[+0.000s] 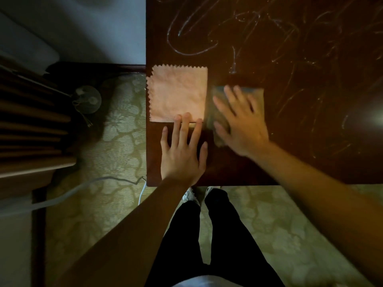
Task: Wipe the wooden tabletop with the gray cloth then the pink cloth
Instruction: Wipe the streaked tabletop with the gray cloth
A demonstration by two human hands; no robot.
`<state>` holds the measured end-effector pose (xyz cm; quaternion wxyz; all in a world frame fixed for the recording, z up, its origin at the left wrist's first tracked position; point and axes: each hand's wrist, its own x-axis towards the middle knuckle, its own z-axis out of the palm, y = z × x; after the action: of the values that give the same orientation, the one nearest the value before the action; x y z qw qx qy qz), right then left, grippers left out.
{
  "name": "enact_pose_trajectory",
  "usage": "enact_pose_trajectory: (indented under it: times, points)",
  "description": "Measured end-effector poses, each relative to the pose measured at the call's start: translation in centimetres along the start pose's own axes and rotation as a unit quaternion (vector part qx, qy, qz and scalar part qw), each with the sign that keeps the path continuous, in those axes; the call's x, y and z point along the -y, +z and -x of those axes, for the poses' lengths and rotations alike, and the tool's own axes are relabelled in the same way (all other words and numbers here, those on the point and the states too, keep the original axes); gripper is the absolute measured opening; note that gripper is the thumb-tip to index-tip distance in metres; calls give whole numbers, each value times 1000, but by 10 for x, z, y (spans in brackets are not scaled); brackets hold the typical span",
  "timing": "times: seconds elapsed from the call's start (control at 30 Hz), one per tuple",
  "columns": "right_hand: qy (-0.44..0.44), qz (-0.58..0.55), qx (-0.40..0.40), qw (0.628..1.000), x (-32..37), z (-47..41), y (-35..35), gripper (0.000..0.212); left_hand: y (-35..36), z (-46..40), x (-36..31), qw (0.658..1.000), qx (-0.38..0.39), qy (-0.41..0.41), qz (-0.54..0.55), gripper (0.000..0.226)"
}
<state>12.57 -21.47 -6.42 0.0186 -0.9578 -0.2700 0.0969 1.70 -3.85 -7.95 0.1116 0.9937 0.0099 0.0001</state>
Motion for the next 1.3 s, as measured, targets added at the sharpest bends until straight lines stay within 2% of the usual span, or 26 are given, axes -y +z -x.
enact_pose_trajectory:
  times: [0.1,0.2,0.4,0.5,0.6,0.73,0.8,0.93,1.03,1.13,1.2,1.3]
  points:
    - [30,3,-21,999,-16,-48,-12,69,1,1,1,1000,-2,-1,-3,61]
    - [52,10,-28,998,-14,-57,-14,70,1,0,1,1000,-8,0,-10,61]
    - [39,-21,8,999,33,33,5,68,3,1,4,1000,0,-1,-10,60]
    - [9,-20,14,1000,32,53,6,68,-1,-1,2,1000,6,-4,0,58]
    - [-24,-15,35,999,6,17,-1,71,-6,-1,1,1000,7,-9,7,57]
    - [17,-13,21,1000,-42,-72,-20,73,-20,-6,-7,999,6,-30,15,50]
    - [6,0,17,1000,-56,-104,-30,75,-31,-20,-11,999,-10,-42,15,40]
    - [-17,26,2,1000,-53,-105,-28,74,-47,-79,1,997,-56,-29,33,26]
    - [-26,10,9,1000,-36,-70,-16,72,-46,-144,10,995,-87,-39,13,33]
    - [-49,14,-7,999,-27,-40,-8,70,-36,-191,17,994,-35,-107,-3,53]
    - [-74,18,-7,997,-32,-42,-8,69,-26,-197,22,989,0,-146,-12,62]
    - [-103,7,-3,995,-53,-84,-17,68,-19,-188,23,989,-4,-147,-29,63]
